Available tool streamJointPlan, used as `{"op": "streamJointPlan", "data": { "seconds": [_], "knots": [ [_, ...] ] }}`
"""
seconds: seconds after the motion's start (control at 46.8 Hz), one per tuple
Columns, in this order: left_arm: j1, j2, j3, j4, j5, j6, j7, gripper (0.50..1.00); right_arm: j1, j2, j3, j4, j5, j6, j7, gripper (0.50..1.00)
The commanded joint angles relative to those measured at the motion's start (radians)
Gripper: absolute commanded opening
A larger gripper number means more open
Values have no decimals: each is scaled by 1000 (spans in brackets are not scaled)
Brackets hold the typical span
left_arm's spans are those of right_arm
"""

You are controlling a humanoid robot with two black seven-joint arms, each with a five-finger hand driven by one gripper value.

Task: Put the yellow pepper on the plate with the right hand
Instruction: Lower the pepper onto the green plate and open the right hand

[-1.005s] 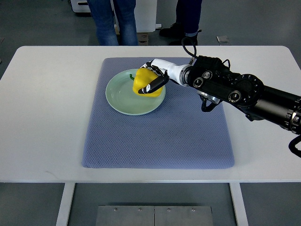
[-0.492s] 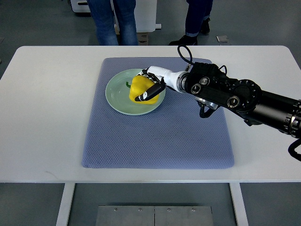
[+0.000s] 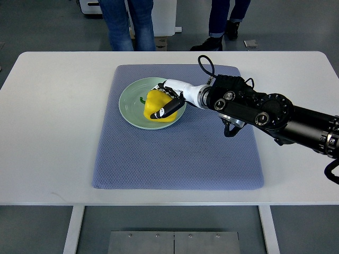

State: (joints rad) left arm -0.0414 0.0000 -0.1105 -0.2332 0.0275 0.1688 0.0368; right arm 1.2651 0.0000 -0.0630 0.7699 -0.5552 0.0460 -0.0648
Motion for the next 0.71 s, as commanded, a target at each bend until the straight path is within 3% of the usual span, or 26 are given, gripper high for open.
{"op": "streamJointPlan", "data": {
  "seconds": [0.0,0.428,0.684],
  "knots": [
    [0,0,0,0,0,0,0,1000,-6,0,0,-1,1,0,0,677],
    [0,0,0,0,0,0,0,1000,-6,0,0,-1,4,0,7,970],
    [1,0,0,0,0,0,0,1000,-3,0,6,-4,6,0,7,987]
  ]
}}
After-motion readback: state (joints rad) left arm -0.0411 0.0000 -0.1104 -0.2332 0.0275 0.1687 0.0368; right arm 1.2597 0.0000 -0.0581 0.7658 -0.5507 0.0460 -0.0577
